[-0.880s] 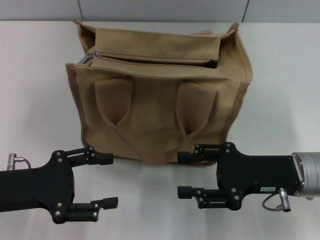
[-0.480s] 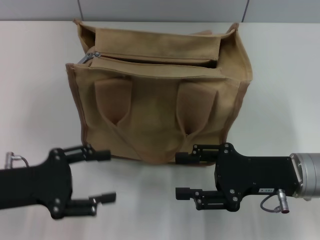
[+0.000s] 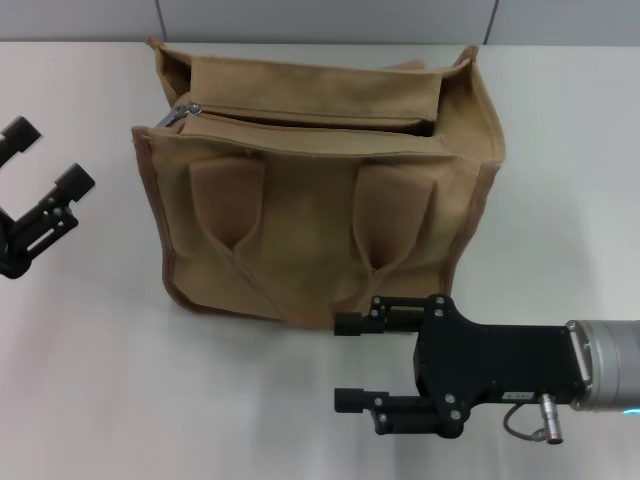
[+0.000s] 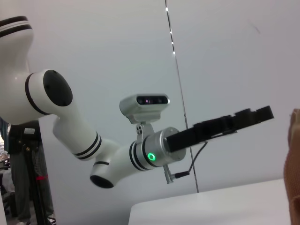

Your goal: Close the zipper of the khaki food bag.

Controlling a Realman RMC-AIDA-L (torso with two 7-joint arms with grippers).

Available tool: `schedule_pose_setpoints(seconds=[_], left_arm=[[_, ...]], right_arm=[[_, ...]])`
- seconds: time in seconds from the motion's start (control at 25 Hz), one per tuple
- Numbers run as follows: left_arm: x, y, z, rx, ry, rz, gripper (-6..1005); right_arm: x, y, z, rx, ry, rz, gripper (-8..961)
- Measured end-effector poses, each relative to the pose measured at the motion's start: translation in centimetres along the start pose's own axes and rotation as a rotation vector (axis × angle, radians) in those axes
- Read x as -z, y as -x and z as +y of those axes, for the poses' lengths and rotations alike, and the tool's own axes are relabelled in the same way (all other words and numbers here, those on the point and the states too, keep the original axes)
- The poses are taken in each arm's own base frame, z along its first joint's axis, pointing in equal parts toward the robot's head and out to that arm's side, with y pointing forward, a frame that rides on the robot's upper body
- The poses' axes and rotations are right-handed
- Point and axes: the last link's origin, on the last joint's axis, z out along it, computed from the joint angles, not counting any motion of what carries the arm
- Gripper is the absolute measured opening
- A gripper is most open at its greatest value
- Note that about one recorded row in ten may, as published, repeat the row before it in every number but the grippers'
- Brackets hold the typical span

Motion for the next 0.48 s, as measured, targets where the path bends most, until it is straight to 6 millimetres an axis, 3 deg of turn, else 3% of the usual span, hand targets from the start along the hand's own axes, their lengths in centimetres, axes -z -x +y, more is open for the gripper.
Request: schedule_pose_setpoints(seconds=[0.16, 0.48], left_arm=[[-0.3, 1.5, -1.3, -0.044, -0.111, -0.066, 760], [-3.5, 3.1, -2.2, -0.051, -0.065, -0.173, 749]], right_arm=[[-0.6, -0.2, 0.4, 0.025, 0.003, -0.015, 666], [-1.2, -0.4, 0.7, 0.034, 0.004, -0.027, 666]])
